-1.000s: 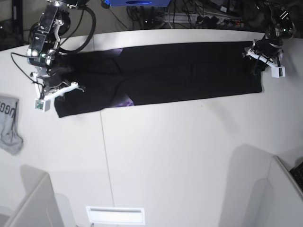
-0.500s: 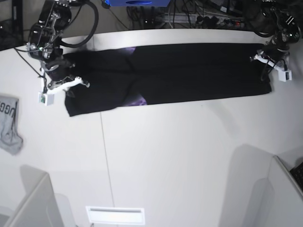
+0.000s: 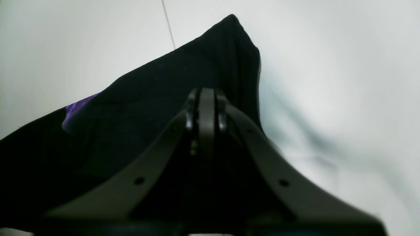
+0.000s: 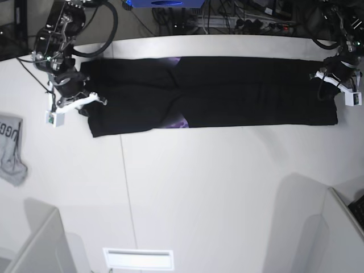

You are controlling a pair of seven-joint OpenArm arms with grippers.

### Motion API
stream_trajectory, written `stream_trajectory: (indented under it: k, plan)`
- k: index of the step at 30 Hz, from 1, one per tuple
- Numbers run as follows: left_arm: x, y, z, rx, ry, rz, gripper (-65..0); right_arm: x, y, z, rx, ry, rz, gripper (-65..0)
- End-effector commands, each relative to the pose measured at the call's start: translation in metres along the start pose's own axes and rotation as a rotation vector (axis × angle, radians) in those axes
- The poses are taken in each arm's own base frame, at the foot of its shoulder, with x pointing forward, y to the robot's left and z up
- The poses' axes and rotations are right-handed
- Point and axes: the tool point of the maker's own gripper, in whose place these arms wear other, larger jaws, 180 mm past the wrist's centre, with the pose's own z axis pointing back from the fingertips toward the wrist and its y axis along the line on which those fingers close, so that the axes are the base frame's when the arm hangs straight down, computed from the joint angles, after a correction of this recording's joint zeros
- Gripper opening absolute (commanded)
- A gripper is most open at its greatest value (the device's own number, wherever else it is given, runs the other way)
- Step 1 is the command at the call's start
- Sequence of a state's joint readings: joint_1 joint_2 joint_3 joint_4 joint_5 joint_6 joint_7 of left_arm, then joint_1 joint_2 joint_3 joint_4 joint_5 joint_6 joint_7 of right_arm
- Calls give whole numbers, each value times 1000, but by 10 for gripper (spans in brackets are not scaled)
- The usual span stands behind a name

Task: Fold the T-shirt properly
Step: 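Lift the strip end with the left gripper and carry it toward the right gripper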

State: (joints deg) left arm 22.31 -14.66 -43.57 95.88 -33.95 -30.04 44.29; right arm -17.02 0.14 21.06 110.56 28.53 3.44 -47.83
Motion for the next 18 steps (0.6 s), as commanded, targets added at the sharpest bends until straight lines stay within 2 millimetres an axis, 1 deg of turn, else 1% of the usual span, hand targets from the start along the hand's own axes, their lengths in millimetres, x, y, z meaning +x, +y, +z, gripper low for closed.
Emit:
stream_trajectory:
  k: [1,4,7,9,11,15,18]
  plan:
    - [16,-7,4,-18,-54,-21,-650,13,2,3,10,-46,3,-650]
    - [15,-16,10,-26,-63,-31,-650,13,2,3,10,-46,3,-650]
    - [21,-24,13,-34,-82,-41,-650,12,2,3,10,-44,3,-650]
    - [19,-29,15,-42,-79,-50,-650,13,3,3,11,-46,3,-650]
    - [19,-45,14,-81,-74,-74,-650,13,3,3,11,-46,3,-650]
    - [10,-78,13,-163,-49,-119,-650,13,2,3,10,-46,1,-650]
    - [4,-100,9,-201,-42,-94,-650,13,2,3,10,-46,1,-650]
